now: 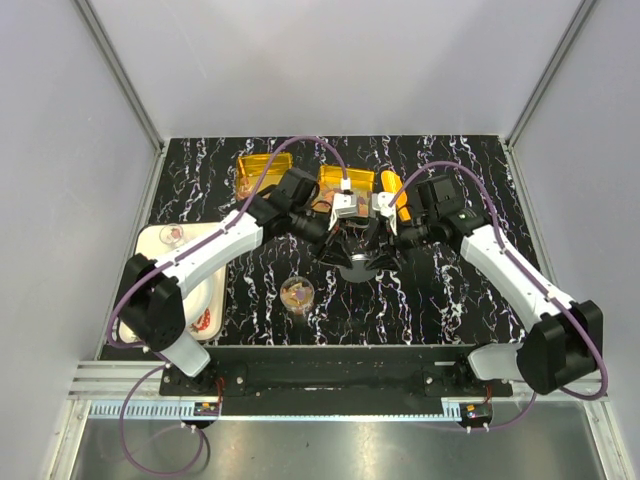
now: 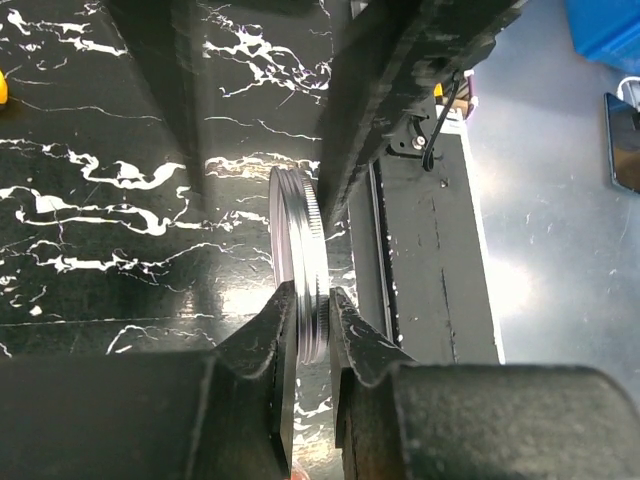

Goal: Pack the candies
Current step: Pick up the bottle lid at the center of the board.

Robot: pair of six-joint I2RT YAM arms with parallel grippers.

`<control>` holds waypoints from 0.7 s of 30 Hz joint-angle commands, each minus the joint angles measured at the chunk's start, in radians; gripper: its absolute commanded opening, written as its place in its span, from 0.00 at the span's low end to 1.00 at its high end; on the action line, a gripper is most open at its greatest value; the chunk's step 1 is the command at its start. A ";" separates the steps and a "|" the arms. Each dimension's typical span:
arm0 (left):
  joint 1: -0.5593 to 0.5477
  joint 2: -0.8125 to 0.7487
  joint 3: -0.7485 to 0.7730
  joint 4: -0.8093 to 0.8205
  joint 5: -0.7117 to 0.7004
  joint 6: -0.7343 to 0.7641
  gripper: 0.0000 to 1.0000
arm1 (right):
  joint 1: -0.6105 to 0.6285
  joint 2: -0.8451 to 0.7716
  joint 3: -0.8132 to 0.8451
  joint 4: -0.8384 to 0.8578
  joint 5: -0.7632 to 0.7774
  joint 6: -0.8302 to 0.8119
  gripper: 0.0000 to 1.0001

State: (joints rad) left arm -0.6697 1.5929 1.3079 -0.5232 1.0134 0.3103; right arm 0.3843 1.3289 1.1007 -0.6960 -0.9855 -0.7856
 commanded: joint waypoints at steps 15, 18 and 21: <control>0.148 0.108 -0.070 0.520 -0.027 -0.750 0.00 | 0.025 -0.290 -0.156 0.334 0.447 -0.037 1.00; 0.171 0.119 -0.122 0.664 0.002 -0.879 0.00 | 0.045 -0.280 -0.177 0.435 0.481 0.008 1.00; 0.191 0.127 -0.151 0.768 0.019 -1.011 0.00 | 0.064 -0.257 -0.177 0.486 0.504 0.028 1.00</control>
State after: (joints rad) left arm -0.4980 1.7256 1.1805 -0.0048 0.9695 -0.4641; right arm 0.4217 1.0599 0.9161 -0.3782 -0.5461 -0.8051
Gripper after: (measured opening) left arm 0.166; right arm 0.994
